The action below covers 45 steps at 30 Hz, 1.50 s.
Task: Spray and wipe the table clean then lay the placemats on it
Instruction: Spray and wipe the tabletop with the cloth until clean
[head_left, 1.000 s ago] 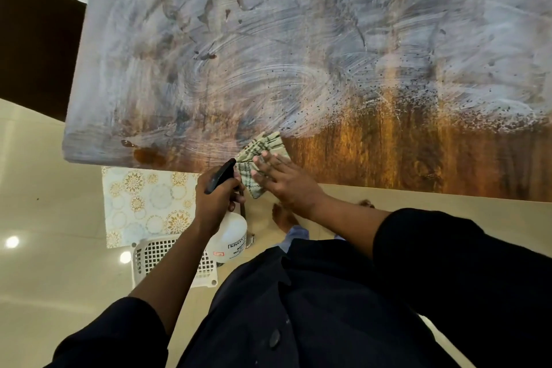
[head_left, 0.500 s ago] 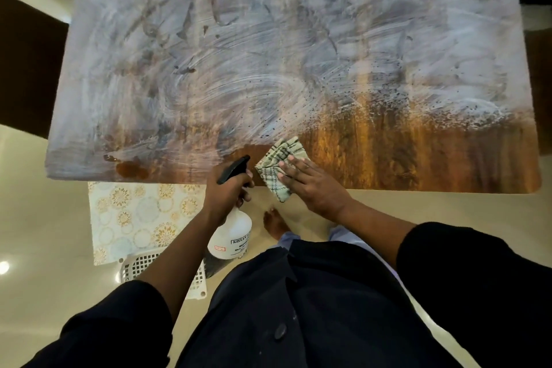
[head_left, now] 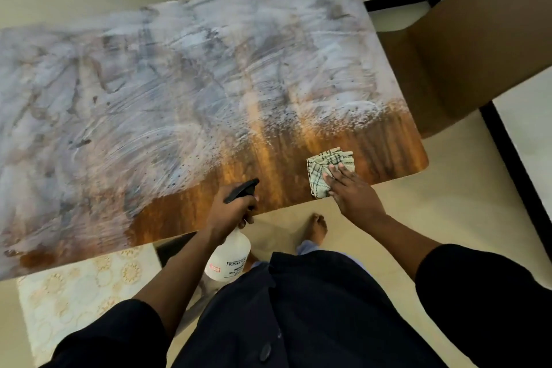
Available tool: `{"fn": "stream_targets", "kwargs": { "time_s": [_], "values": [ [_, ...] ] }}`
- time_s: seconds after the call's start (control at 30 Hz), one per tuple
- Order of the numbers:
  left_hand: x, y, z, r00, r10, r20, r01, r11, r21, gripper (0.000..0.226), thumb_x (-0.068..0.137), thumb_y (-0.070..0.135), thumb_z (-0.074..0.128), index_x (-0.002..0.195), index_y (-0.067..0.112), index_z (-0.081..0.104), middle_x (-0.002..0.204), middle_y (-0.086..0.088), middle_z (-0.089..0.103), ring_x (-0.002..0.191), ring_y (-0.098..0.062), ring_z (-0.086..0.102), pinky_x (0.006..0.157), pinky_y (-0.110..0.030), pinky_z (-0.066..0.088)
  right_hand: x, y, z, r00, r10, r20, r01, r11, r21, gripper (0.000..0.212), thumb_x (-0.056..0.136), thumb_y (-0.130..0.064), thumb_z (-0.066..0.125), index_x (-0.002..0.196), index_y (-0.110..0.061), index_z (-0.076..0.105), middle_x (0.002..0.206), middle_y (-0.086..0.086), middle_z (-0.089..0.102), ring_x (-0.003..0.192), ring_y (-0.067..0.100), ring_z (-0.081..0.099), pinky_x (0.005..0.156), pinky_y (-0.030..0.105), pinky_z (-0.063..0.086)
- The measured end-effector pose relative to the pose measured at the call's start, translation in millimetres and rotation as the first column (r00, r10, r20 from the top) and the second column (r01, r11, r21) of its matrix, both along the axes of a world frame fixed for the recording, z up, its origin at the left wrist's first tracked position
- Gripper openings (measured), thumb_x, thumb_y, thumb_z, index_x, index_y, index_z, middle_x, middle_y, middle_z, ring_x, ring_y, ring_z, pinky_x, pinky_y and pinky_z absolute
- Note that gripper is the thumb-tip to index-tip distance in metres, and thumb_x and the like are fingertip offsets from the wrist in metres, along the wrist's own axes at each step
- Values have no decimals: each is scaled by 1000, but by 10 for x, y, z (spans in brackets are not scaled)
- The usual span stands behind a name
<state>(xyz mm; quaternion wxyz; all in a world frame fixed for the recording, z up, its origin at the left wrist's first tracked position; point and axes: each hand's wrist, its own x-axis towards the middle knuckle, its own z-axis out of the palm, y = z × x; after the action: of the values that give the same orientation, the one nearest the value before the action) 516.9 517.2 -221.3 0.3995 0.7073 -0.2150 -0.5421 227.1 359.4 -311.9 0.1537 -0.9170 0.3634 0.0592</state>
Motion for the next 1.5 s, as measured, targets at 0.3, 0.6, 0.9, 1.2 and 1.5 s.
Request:
{"fn": "stream_targets", "kwargs": {
  "time_s": [0.3, 0.6, 0.9, 1.2, 1.5],
  "values": [
    [-799, -744, 17, 994, -103, 28, 103, 994, 31, 28, 79, 17, 68, 96, -5, 70, 74, -22, 63, 49, -26, 59, 42, -27, 39, -882, -661, 78, 939, -343, 17, 342, 939, 26, 50, 97, -22, 65, 145, -11, 55, 155, 13, 47, 148, 32, 37, 118, 43, 32],
    [-1156, -1235, 30, 985, -151, 86, 144, 986, 78, 27, 77, 20, 68, 92, -3, 72, 73, -24, 68, 53, -28, 60, 47, -29, 45, -661, -626, 231, 924, -383, -14, 383, 924, 22, 54, 101, -44, 49, 146, -15, 52, 159, 15, 39, 150, 36, 30, 121, 51, 25],
    [-1142, -1554, 67, 966, -235, 111, 226, 970, 89, 16, 87, 6, 65, 96, -7, 67, 83, -32, 68, 55, -27, 61, 47, -28, 48, -524, -531, 197, 892, -441, -95, 449, 890, 84, 57, 105, -45, 41, 157, -25, 31, 168, 12, 18, 155, 39, 11, 123, 54, 12],
    [-996, -1809, 60, 943, -315, 105, 307, 948, 83, 9, 94, 1, 61, 96, 1, 69, 70, -16, 69, 53, -29, 62, 49, -32, 48, -435, -567, 162, 838, -530, -131, 544, 832, 113, 70, 104, -51, 39, 162, -26, 7, 170, 15, -3, 155, 39, -10, 125, 51, -5],
    [-951, -2180, 33, 963, -199, 182, 175, 975, 139, 17, 92, 10, 64, 92, -7, 67, 67, -16, 65, 52, -27, 65, 55, -36, 50, -415, -677, -8, 816, -547, -187, 570, 815, 104, 87, 96, -74, 15, 160, -25, -18, 164, 8, -33, 149, 30, -34, 123, 49, -16]
  ]
}}
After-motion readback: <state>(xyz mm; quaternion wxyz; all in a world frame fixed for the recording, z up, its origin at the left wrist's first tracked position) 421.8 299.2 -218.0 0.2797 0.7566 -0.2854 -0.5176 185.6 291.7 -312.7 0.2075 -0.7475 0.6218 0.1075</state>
